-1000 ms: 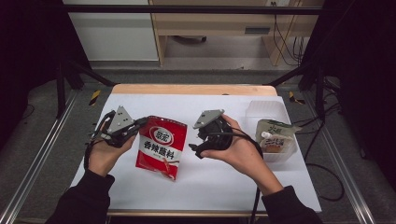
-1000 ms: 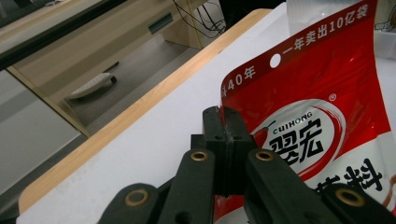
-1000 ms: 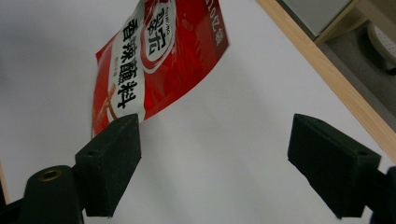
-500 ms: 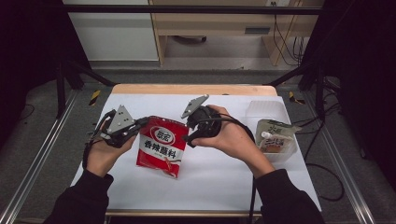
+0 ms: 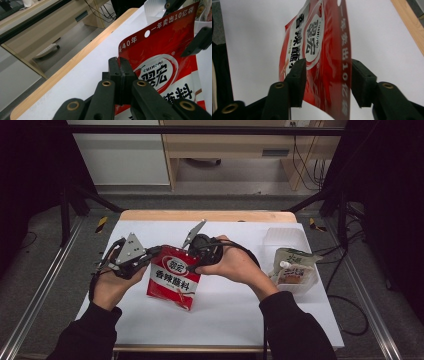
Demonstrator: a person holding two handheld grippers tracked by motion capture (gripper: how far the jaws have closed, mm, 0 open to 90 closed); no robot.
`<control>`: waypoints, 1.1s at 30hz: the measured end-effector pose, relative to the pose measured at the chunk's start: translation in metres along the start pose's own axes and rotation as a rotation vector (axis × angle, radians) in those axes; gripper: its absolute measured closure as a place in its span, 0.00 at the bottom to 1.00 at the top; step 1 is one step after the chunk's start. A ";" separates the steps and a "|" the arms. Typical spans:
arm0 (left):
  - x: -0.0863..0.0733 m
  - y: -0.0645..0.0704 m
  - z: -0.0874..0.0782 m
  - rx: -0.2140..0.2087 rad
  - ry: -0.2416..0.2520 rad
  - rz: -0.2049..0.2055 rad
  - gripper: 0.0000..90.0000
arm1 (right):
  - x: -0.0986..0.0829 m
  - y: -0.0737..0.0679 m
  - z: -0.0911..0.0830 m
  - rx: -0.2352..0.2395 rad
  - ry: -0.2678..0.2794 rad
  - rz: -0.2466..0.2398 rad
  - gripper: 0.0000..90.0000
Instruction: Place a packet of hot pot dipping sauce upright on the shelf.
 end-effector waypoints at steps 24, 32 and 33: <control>-0.013 0.003 0.000 -0.082 0.020 -0.024 0.59 | 0.002 0.000 0.004 0.034 -0.042 -0.022 1.00; -0.028 0.002 0.006 -0.089 0.008 -0.071 0.29 | 0.007 0.002 -0.005 0.045 -0.020 -0.018 1.00; -0.031 0.002 0.007 -0.087 0.005 -0.084 0.27 | 0.007 0.003 -0.006 0.043 -0.015 -0.016 1.00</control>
Point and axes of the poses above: each handheld gripper's, and its own axes: z roughly forward along the jaws, x roughly out of its top, y roughly to its right, the point moved 9 cm from there along z, roughly forward along the jaws, and after that the axes turned 7 degrees about -y, right-handed, at the moved point
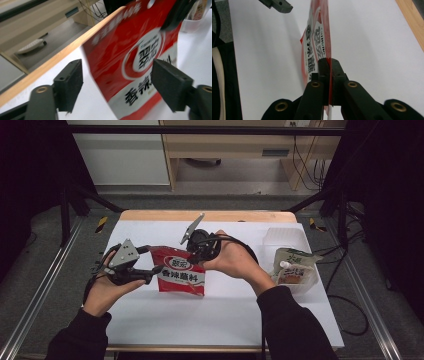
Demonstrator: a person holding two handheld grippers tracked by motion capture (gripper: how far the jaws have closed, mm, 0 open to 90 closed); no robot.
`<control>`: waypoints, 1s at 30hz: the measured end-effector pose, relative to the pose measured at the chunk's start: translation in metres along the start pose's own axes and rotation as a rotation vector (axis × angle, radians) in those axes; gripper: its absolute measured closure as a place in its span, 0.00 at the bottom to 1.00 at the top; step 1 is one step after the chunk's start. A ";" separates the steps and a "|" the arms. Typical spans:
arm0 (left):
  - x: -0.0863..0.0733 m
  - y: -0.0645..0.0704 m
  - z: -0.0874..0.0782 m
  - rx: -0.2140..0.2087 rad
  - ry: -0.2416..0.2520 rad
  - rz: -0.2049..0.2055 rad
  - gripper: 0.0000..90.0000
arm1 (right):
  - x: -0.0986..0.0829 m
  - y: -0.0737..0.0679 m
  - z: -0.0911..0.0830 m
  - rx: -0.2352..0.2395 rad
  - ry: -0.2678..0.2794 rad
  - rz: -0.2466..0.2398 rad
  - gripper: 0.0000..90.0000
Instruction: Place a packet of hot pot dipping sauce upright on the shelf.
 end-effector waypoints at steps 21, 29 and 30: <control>-0.115 -0.011 0.024 0.026 -0.200 -0.158 0.07 | -0.019 0.050 -0.055 -0.090 0.021 0.018 1.00; -0.141 -0.009 0.018 0.048 -0.243 -0.182 0.07 | -0.037 0.075 -0.078 -0.132 0.043 0.057 1.00; -0.143 -0.008 0.018 0.050 -0.245 -0.185 0.07 | -0.040 0.079 -0.081 -0.137 0.046 0.059 1.00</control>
Point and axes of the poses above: each handheld gripper's, and its own axes: z roughly forward along the jaws, x roughly out of its top, y roughly to its right, the point moved 9 cm from there along z, roughly forward along the jaws, and after that the axes turned 7 degrees about -y, right-handed, at the moved point
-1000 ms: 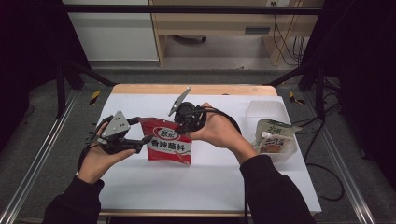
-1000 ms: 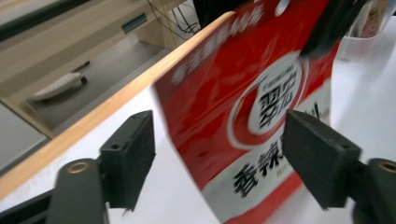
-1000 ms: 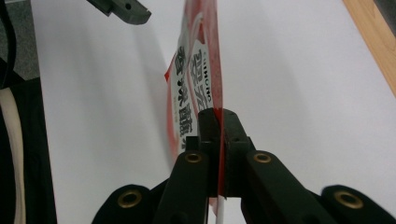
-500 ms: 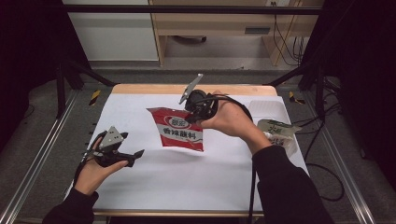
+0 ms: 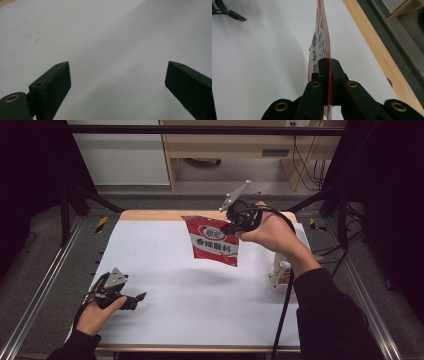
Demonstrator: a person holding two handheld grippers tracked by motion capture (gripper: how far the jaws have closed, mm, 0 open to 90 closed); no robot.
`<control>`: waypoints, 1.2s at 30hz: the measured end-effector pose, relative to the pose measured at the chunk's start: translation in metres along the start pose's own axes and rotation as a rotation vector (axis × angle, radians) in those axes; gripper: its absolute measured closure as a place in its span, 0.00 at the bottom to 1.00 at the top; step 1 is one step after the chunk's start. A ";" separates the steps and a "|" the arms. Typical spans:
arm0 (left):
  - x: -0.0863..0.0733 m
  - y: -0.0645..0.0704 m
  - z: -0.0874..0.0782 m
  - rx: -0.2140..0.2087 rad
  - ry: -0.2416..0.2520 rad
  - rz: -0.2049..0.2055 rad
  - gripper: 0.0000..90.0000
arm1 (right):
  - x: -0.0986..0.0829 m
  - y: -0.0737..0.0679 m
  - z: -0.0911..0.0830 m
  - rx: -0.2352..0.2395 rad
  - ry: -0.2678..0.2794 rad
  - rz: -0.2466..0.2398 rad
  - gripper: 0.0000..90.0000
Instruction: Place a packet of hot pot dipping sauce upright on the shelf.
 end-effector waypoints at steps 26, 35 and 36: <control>-0.007 -0.008 0.001 0.044 -0.024 -0.024 0.06 | -0.041 0.075 -0.037 -0.147 0.072 0.168 1.00; -0.006 -0.009 -0.001 0.048 -0.017 -0.023 0.06 | -0.045 0.077 -0.043 -0.169 0.075 0.165 1.00; -0.006 -0.009 -0.001 0.048 -0.017 -0.023 0.06 | -0.046 0.078 -0.044 -0.174 0.078 0.165 1.00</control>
Point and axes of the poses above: each handheld gripper's, and its own axes: z roughly forward along the jaws, x roughly out of its top, y roughly to its right, the point moved 9 cm from there along z, roughly forward along the jaws, and after that the axes turned 7 degrees about -y, right-handed, at the moved point
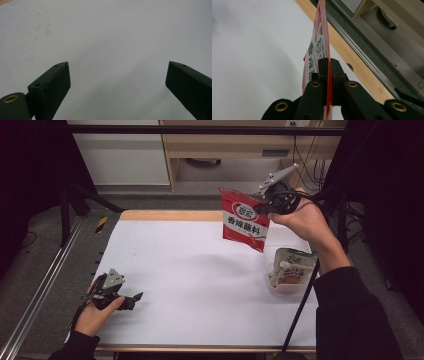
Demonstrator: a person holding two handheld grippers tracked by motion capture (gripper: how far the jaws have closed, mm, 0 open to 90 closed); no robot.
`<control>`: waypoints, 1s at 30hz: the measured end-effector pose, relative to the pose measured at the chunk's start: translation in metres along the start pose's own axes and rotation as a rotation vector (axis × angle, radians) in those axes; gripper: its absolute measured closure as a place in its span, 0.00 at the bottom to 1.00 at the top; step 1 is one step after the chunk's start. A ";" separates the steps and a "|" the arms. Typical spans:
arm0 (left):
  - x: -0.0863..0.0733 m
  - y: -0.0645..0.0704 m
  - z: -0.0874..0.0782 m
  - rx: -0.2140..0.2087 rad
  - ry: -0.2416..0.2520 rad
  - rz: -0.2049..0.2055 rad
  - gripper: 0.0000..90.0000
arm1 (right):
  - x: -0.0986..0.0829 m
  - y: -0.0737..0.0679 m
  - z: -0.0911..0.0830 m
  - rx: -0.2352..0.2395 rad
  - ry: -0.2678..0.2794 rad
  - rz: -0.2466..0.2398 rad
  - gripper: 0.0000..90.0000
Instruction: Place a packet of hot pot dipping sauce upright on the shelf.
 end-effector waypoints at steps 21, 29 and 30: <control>0.000 0.001 0.001 -0.005 -0.008 0.009 0.06 | -0.018 0.026 -0.012 -0.062 0.025 0.046 1.00; -0.001 0.001 0.001 -0.006 -0.015 0.016 0.06 | -0.033 0.042 -0.023 -0.106 0.036 0.081 1.00; -0.001 0.002 0.001 -0.006 -0.016 0.017 0.06 | -0.035 0.043 -0.024 -0.110 0.034 0.083 1.00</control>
Point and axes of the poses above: each handheld gripper's, and its own axes: z roughly forward along the jaws, x roughly out of its top, y roughly to its right, the point moved 9 cm from there along z, roughly forward along the jaws, and after that the axes turned 7 degrees about -y, right-handed, at the moved point
